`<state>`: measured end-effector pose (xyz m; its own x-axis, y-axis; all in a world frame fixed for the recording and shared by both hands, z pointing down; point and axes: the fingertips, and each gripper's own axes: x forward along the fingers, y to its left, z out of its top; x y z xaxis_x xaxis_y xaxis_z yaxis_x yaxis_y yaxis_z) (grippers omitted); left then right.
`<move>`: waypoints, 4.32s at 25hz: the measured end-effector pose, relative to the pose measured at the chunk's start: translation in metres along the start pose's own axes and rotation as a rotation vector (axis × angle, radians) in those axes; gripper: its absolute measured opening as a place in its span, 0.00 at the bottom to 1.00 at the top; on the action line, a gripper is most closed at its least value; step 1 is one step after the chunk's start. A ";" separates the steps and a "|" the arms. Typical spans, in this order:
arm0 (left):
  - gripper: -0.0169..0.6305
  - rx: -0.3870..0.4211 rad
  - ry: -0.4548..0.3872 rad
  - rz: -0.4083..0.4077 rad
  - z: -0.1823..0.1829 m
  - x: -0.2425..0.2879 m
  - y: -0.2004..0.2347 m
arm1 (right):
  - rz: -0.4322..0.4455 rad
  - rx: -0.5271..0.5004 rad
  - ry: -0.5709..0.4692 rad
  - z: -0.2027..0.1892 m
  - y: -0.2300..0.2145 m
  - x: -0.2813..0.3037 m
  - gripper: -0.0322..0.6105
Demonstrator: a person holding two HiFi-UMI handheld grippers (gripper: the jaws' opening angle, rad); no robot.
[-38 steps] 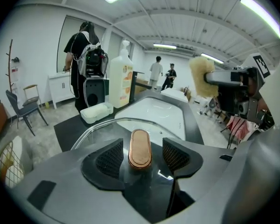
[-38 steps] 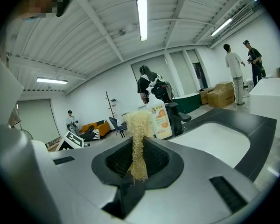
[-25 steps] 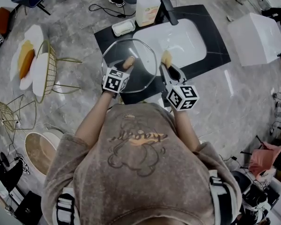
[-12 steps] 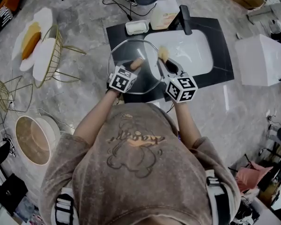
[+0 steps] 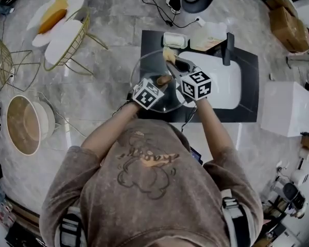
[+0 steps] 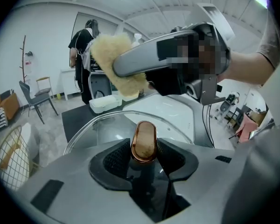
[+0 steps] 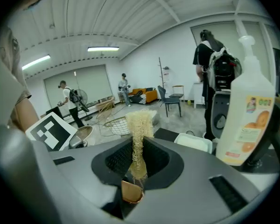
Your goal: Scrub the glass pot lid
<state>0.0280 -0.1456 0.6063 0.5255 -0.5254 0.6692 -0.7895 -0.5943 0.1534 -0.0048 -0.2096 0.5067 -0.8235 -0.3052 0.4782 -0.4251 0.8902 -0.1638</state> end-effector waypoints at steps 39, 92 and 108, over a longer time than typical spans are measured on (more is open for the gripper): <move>0.32 -0.086 -0.042 0.089 -0.004 0.000 0.005 | 0.852 -0.149 0.986 -0.093 0.091 0.105 0.12; 0.32 -0.160 -0.007 -0.018 -0.007 -0.001 0.005 | 0.438 0.036 0.810 -0.115 -0.025 0.018 0.13; 0.32 -0.160 0.026 -0.064 -0.005 -0.002 0.004 | 0.244 0.086 0.759 -0.141 -0.019 -0.018 0.13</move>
<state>0.0225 -0.1441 0.6090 0.5698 -0.4725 0.6724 -0.7960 -0.5206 0.3087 0.0710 -0.1738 0.6236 -0.4299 0.2350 0.8718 -0.3190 0.8637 -0.3901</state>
